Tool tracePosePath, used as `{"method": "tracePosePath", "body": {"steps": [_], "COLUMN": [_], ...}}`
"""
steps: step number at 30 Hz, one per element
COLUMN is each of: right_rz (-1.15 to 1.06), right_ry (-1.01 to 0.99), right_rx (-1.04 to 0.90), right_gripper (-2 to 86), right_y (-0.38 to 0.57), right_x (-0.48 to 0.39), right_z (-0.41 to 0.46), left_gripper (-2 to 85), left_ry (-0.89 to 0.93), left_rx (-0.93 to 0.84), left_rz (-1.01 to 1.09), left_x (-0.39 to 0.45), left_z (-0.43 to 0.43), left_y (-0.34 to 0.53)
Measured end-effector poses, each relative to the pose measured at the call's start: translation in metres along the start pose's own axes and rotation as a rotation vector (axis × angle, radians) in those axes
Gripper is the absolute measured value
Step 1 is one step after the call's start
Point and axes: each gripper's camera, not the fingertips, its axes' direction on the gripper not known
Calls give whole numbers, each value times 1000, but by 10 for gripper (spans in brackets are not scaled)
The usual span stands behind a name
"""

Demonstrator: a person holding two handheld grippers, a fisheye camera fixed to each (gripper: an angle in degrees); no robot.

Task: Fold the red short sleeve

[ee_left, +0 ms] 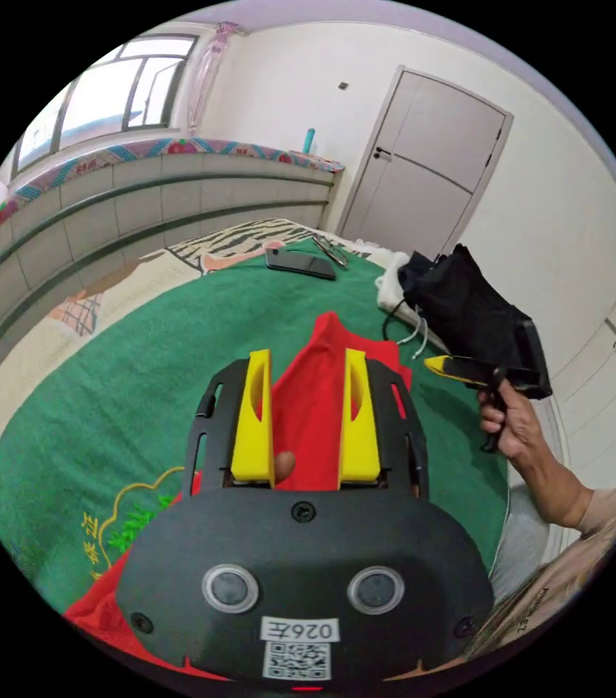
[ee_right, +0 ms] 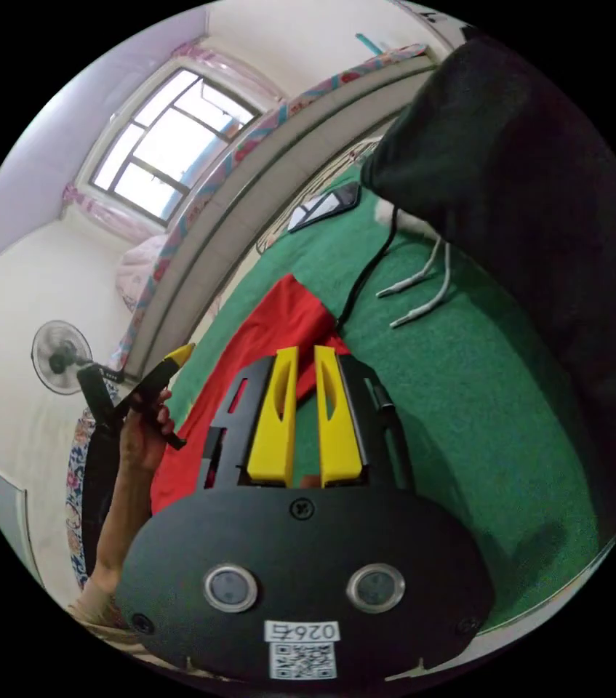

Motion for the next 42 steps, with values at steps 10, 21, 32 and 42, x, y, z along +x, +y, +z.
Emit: {"method": "tracePosePath", "body": {"steps": [10, 21, 32, 42], "right_rz": [-8, 66, -325, -849], "right_ry": [13, -239, -354, -382], "right_rx": [-58, -124, 48, -60], "right_gripper": [156, -7, -14, -15], "right_y": [-2, -3, 42, 166], "right_x": [-5, 19, -121, -321], "right_z": [29, 39, -18, 26], "left_gripper": [240, 18, 6, 11], "left_ry": [150, 194, 497, 423], "left_rx": [-331, -495, -177, 20], "left_rz": [102, 250, 259, 367], "left_x": [-13, -11, -80, -143], "left_z": [147, 193, 53, -115], "left_y": [-86, -129, -150, -61]}}
